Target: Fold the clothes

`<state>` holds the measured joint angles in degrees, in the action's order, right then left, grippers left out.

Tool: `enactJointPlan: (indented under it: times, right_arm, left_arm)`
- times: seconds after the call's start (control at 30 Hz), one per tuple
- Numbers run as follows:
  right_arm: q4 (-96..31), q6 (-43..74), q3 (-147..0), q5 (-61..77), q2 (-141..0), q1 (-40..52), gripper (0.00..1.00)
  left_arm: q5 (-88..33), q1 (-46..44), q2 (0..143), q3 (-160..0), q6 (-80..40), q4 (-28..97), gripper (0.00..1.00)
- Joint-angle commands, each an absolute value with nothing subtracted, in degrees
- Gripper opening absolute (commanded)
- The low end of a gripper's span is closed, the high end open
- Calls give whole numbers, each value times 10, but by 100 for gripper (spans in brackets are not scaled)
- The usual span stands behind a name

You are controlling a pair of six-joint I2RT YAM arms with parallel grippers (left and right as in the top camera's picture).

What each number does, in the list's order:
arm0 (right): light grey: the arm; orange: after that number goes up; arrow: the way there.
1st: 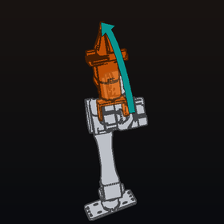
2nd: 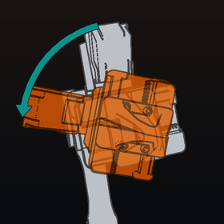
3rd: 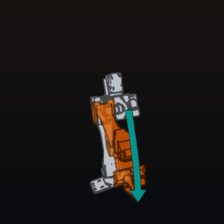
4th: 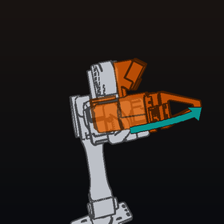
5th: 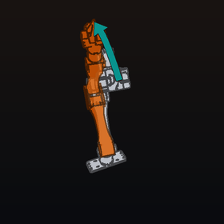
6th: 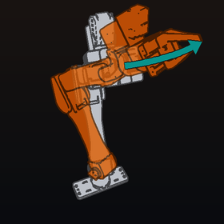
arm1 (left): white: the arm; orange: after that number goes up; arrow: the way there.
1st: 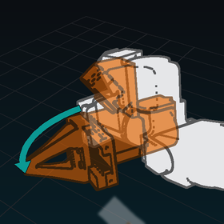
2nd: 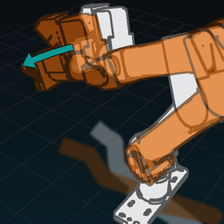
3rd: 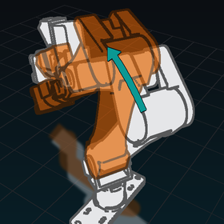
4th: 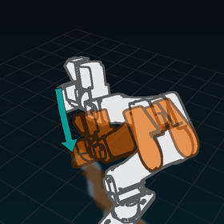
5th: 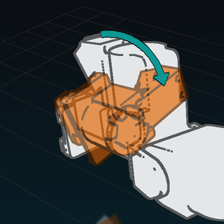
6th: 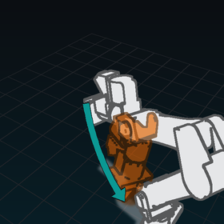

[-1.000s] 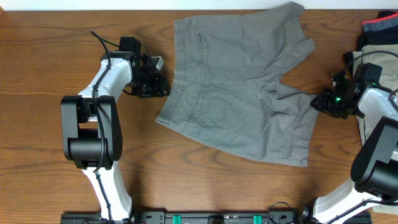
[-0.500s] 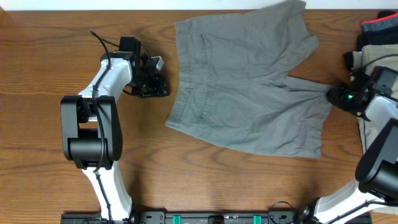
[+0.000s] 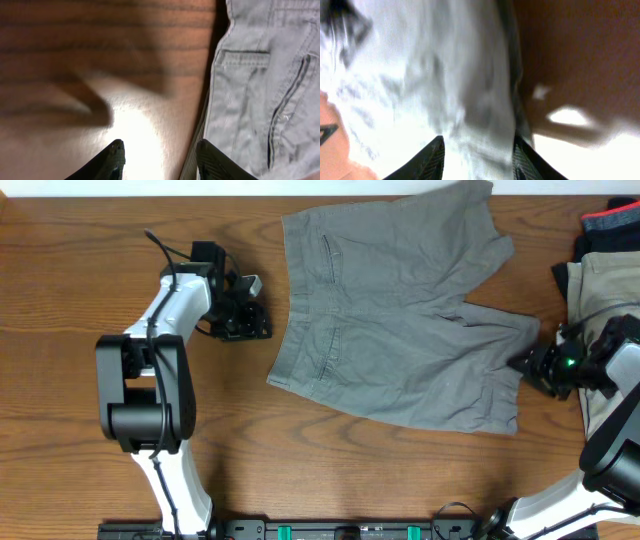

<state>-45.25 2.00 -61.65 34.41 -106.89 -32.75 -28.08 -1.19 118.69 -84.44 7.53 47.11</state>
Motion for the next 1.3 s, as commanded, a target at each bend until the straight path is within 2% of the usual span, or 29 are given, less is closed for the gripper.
enactJointPlan:
  times: [0.0,0.07,0.4,0.73,0.83,0.87,1.0,1.13,1.27]
  right_arm:
    - [-491,-45,-617,372,-1061,-338,44]
    - [-522,-46,-617,349,-1057,-342,45]
    - [-626,4,-617,189,-1026,-342,48]
    - [-640,29,-573,168,-1025,-339,50]
    - [-598,51,-551,165,-1025,-339,43]
    - [-588,58,-544,166,-1025,-339,37]
    - [-595,63,-549,127,-1025,-341,2]
    - [-618,120,-570,42,-1020,-342,1]
    - [-626,124,-581,34,-1007,-341,1]
  left_arm:
    - [-278,6,1135,-841,83,490,49]
    - [-278,13,1120,-841,83,511,54]
    - [-315,15,1109,-841,83,585,55]
    - [-324,14,1109,-826,83,608,56]
    - [-326,10,1109,-808,83,595,55]
    - [-326,8,1109,-802,83,591,55]
    - [-326,1,1109,-788,83,584,56]
    - [-350,-7,1109,-780,83,576,55]
    - [-360,-19,1109,-778,83,574,56]
